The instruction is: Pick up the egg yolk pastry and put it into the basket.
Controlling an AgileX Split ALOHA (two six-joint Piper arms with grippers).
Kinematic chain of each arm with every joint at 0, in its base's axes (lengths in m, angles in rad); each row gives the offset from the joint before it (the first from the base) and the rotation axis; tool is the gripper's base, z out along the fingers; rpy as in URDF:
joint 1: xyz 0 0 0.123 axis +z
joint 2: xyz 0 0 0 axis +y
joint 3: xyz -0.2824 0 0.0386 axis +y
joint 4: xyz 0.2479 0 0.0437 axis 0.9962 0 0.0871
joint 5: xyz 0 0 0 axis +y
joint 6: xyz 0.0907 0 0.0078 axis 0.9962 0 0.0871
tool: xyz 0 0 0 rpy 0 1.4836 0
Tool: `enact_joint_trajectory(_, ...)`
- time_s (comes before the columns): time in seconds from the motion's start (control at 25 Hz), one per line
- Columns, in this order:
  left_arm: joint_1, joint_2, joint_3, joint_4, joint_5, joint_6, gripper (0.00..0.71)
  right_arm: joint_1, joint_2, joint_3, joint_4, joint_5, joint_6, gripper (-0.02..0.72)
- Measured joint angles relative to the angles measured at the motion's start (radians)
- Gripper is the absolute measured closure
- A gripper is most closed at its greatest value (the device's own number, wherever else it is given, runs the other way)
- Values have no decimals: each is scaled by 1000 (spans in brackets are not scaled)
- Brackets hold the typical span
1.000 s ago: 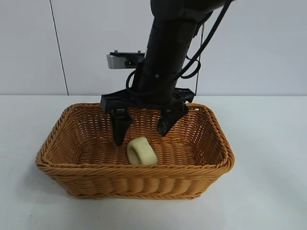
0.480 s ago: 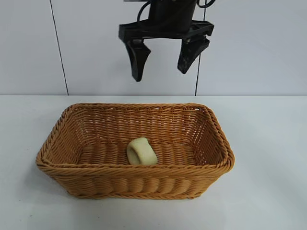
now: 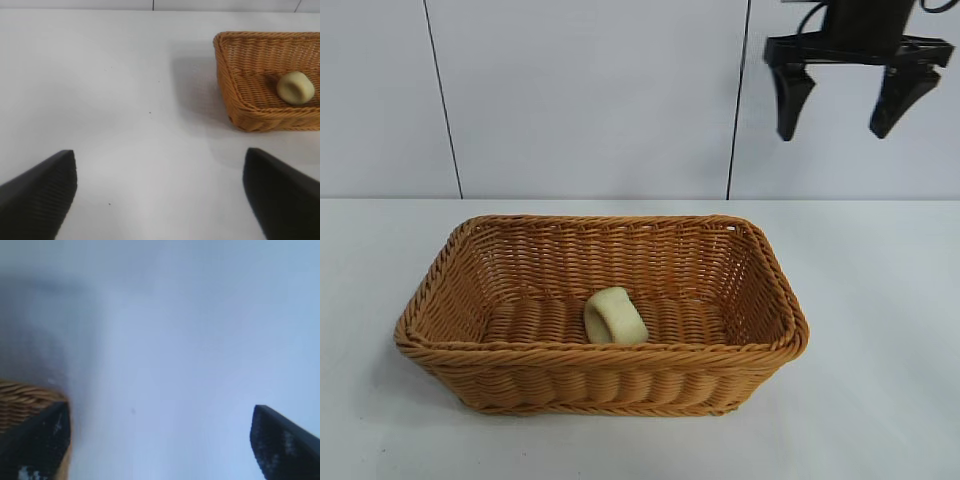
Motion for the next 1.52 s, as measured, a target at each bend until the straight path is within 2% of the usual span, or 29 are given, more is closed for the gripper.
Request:
enact_joint_trajectory(0.24,0,0,0,0,0,0,15,-14,-4,15,3,1,-19,27)
enact_joint_trajectory(0.4,0,0,0,0,0,0,15,-14,-48,110,4,-1,-25,27)
enact_joint_trajectory(0.72,0,0,0,0,0,0,15,-14,-332,530,53,0,-97,27)
enact_joint_trajectory(0.76,0,0,0,0,0,0,15,-14,-332,530,53,0,-97,27)
enact_joint_trajectory(0.8,0,0,0,0,0,0,15,-14,-413,624,64,1,-109,27)
enact_joint_trajectory(1.04,0,0,0,0,0,0,15,-14,-648,919,68,1,-152,27)
enact_joint_trajectory(1.2,0,0,0,0,0,0,15,-14,-813,1111,70,-44,-169,27)
enact_joint_trajectory(1.52,0,0,0,0,0,0,15,-14,-1153,1410,82,-188,-179,27)
